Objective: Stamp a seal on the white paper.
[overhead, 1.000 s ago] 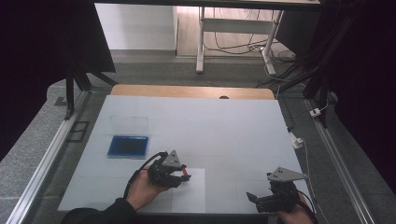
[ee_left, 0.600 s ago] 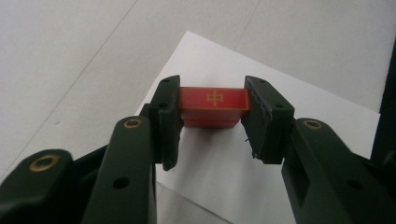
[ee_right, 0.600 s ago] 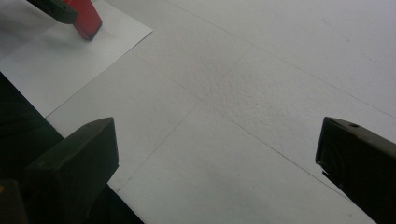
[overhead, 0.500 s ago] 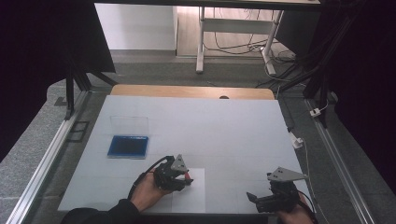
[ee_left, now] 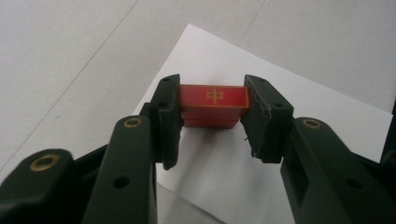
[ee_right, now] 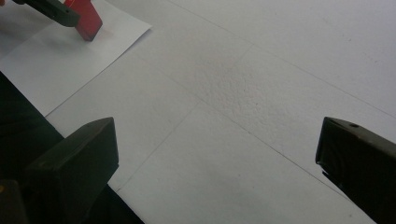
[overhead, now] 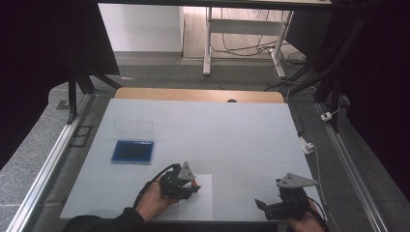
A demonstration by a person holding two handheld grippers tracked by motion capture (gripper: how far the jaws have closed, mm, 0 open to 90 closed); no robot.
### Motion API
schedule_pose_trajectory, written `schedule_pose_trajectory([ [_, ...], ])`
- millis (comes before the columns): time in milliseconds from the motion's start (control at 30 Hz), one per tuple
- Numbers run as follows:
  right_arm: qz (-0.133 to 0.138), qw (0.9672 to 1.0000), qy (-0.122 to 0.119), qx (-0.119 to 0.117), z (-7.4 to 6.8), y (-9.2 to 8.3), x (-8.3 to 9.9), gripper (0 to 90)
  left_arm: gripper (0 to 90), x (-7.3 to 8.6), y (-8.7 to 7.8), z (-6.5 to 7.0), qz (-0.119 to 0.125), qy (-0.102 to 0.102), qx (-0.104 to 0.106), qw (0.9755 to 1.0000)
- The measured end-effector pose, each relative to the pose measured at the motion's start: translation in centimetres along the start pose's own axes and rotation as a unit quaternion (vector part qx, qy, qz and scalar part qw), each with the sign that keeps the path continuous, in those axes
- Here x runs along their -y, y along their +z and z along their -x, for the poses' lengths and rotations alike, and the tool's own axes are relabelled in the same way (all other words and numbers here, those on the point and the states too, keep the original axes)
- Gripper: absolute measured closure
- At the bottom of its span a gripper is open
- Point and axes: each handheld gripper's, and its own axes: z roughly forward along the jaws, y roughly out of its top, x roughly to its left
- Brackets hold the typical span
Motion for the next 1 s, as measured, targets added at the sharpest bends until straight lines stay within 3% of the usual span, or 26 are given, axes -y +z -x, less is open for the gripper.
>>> schedule_pose_trajectory([
  [100, 0.000, 1.0000, 0.000, 0.000, 0.0, 0.0, 0.0, 0.0, 58.8, 0.0, 0.0, 0.2, 0.000, 0.002, -0.005, 1.0000],
  [233, 0.000, 1.0000, -0.001, 0.001, 0.0, 0.0, 0.0, 0.0, 58.7, 0.4, 0.1, -0.7, 0.013, -0.028, 0.023, 0.9992],
  [467, 0.000, 1.0000, -0.001, 0.001, 0.0, 0.0, 0.0, 0.0, 58.8, 0.9, 0.1, -1.8, 0.026, -0.059, 0.056, 0.9963],
  [567, -0.001, 1.0000, -0.001, 0.001, 0.0, 0.0, 0.0, 0.0, 58.8, 0.7, 0.1, -1.5, 0.022, -0.049, 0.049, 0.9974],
  [800, -0.003, 1.0000, -0.002, 0.002, 0.0, 0.1, 0.0, 0.0, 58.8, 0.1, 0.1, -0.1, 0.001, -0.017, 0.005, 0.9998],
  [1000, -0.004, 1.0000, -0.002, 0.002, -0.1, 0.1, 0.0, 0.0, 58.7, 0.1, 0.1, -0.7, 0.004, -0.026, 0.021, 0.9994],
])
